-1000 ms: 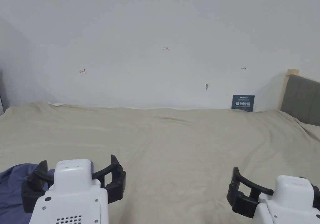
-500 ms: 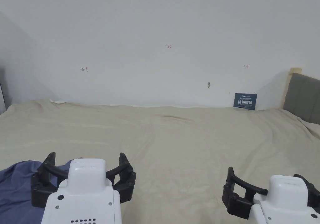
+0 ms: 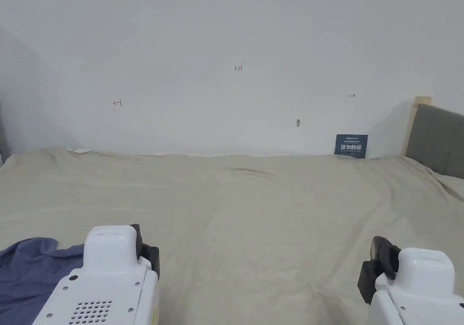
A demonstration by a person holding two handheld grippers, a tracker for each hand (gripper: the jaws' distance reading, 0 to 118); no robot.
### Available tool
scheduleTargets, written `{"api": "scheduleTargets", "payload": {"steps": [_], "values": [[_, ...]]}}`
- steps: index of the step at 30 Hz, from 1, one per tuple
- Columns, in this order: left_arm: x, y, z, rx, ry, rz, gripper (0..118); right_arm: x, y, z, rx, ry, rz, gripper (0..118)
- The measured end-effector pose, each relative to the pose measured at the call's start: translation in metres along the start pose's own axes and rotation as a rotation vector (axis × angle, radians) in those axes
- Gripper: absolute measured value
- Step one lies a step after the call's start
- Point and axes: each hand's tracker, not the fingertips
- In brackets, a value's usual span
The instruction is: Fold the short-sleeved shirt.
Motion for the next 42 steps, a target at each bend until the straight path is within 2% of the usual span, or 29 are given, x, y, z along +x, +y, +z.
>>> {"api": "scheduleTargets", "payload": {"steps": [6, 11, 14, 15, 17, 20, 22, 24, 27, 30, 34, 37, 39, 42], "values": [[0.002, 0.003, 0.004, 0.013, 0.006, 0.021, 0, -0.002, -0.002, -0.003, 0.002, 0.023, 0.03, 0], [0.001, 0.012, -0.001, -0.004, -0.018, 0.016, 0, -0.003, -0.002, -0.003, 0.038, 0.003, 0.048, 0], [-0.014, 0.015, 0.0, -0.003, -0.012, 0.04, 0, -0.01, 0.0, -0.009, 0.021, 0.025, 0.043, 0], [-0.022, 0.017, 0.001, -0.017, 0.006, 0.038, 0, -0.016, 0.001, -0.013, 0.024, 0.039, 0.07, 0], [-0.046, 0.018, 0.011, -0.036, 0.062, 0.0, 0, -0.039, 0.001, -0.019, 0.014, 0.103, 0.109, 0], [-0.096, 0.015, 0.039, -0.012, 0.218, -0.089, 0, -0.087, -0.001, -0.028, -0.003, 0.25, 0.061, 0], [-0.132, 0.012, 0.063, -0.03, 0.3, -0.101, 0, -0.122, -0.004, -0.034, -0.065, 0.387, 0.01, 0], [-0.156, 0.007, 0.083, -0.057, 0.384, -0.077, 0, -0.151, -0.01, -0.038, -0.106, 0.476, 0.028, 0], [-0.178, -0.001, 0.095, -0.111, 0.404, 0.003, 0, -0.174, -0.016, -0.038, -0.088, 0.509, 0.046, 0], [-0.181, -0.009, 0.086, -0.147, 0.397, -0.02, 0, -0.182, -0.014, -0.044, -0.103, 0.551, 0.051, 0], [-0.172, -0.01, 0.064, -0.177, 0.378, -0.045, 0, -0.177, -0.011, -0.056, -0.106, 0.545, 0.048, 0], [-0.168, 0.012, 0.037, -0.156, 0.317, -0.065, 0, -0.158, -0.01, -0.068, -0.137, 0.521, -0.03, 0], [-0.174, 0.031, 0.005, -0.169, 0.306, -0.061, 0, -0.147, -0.009, -0.08, -0.155, 0.482, -0.033, 0], [-0.202, 0.042, -0.074, -0.349, 0.198, -0.021, 0, -0.134, -0.01, -0.092, -0.2, 0.449, -0.001, 0]]}}
